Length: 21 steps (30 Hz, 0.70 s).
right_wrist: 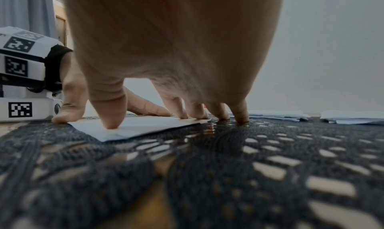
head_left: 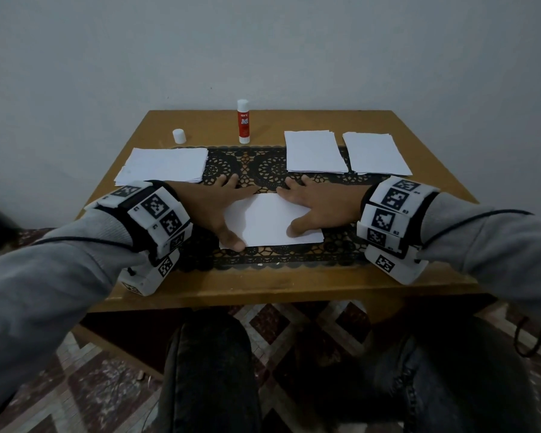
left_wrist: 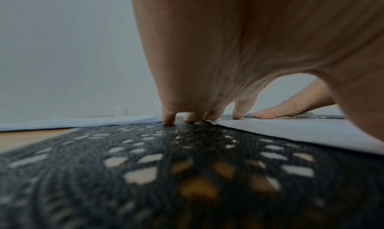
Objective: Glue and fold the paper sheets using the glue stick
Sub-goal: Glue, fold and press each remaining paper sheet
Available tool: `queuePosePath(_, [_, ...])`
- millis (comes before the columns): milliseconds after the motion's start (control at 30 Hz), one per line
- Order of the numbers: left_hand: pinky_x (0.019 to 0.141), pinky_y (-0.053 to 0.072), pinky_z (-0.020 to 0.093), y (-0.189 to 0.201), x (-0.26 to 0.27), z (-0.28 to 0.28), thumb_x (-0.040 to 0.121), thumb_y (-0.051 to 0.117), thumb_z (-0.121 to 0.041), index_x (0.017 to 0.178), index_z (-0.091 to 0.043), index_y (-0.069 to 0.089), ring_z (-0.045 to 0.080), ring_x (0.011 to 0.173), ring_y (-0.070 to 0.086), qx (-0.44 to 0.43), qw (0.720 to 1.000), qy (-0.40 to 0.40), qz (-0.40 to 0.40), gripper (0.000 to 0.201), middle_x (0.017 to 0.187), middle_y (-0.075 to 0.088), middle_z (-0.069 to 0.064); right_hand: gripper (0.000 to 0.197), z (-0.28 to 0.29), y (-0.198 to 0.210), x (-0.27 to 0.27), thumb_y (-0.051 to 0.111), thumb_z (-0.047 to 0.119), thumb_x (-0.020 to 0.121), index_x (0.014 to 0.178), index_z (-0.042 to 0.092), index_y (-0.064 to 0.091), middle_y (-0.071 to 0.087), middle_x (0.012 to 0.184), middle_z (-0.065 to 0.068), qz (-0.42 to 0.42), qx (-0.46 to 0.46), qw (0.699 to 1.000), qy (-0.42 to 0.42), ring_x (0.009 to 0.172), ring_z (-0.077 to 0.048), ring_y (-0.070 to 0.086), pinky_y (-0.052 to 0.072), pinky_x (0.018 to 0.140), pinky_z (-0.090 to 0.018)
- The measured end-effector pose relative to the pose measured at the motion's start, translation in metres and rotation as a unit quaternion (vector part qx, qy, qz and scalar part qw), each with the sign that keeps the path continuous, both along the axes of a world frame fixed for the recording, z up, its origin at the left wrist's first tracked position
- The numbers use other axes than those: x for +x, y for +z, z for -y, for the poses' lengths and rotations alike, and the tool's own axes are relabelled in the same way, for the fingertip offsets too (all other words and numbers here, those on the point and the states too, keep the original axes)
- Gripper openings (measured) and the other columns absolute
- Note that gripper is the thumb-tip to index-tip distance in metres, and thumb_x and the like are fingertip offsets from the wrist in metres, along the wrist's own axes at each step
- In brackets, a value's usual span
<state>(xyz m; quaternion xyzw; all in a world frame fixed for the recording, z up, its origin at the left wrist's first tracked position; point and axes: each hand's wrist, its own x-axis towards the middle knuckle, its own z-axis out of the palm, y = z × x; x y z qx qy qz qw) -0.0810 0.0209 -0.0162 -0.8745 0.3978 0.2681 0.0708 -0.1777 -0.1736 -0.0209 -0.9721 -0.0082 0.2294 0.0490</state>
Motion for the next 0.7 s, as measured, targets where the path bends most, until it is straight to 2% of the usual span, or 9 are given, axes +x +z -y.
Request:
queuePosePath(267, [0.118, 0.001, 0.049, -0.0019, 0.0046, -0.0010, 0.079, 0.064, -0.055, 0.150, -0.039, -0.007, 0.021, 0.146, -0.017, -0.022, 1.000, 0.015, -0.014, 0.102, 0.158, -0.020, -0.001, 0.093, 0.0025, -0.0016, 0.0016, 0.051, 0.062, 0.088, 0.155, 0.025, -0.003, -0.013, 0.162, -0.001, -0.003, 0.004, 1.000, 0.003, 0.148, -0.027, -0.012, 0.002, 0.120, -0.045])
queuePosePath(333, [0.118, 0.001, 0.049, -0.0017, 0.0033, -0.0006, 0.075, 0.063, -0.060, 0.150, -0.038, -0.007, 0.021, 0.145, -0.017, -0.017, 1.000, 0.014, -0.010, 0.105, 0.158, -0.021, 0.000, 0.094, 0.0021, -0.0015, 0.0014, 0.051, 0.062, 0.088, 0.155, 0.024, -0.002, -0.012, 0.162, -0.001, -0.002, 0.004, 1.000, 0.004, 0.148, -0.028, -0.011, 0.003, 0.120, -0.044])
queuePosePath(467, [0.118, 0.002, 0.052, -0.0009, 0.0007, 0.0016, 0.054, 0.059, -0.070, 0.149, -0.038, -0.012, 0.024, 0.145, -0.019, 0.012, 1.000, 0.003, -0.001, 0.123, 0.157, -0.024, 0.000, 0.094, 0.0009, -0.0002, 0.0013, 0.050, 0.063, 0.088, 0.155, 0.024, -0.003, -0.012, 0.162, -0.002, -0.002, -0.004, 1.000, 0.008, 0.149, -0.029, -0.010, 0.004, 0.120, -0.045])
queuePosePath(633, [0.118, 0.002, 0.053, -0.0012, 0.0033, -0.0002, 0.057, 0.065, -0.070, 0.149, -0.037, -0.013, 0.025, 0.145, -0.019, 0.013, 1.000, -0.007, -0.001, 0.125, 0.157, -0.024, 0.002, 0.092, 0.0011, 0.0011, 0.0011, 0.052, 0.060, 0.089, 0.155, 0.024, -0.001, -0.011, 0.162, -0.002, 0.001, -0.002, 1.000, 0.006, 0.149, -0.029, -0.009, 0.004, 0.120, -0.045])
queuePosePath(700, [0.118, 0.002, 0.053, -0.0006, 0.0026, -0.0005, 0.053, 0.063, -0.070, 0.149, -0.037, -0.013, 0.025, 0.145, -0.019, 0.012, 1.000, -0.004, 0.000, 0.126, 0.157, -0.024, 0.001, 0.092, 0.0008, 0.0010, 0.0012, 0.052, 0.060, 0.089, 0.155, 0.024, -0.001, -0.011, 0.162, -0.002, 0.000, 0.002, 1.000, 0.005, 0.149, -0.029, -0.009, 0.003, 0.120, -0.045])
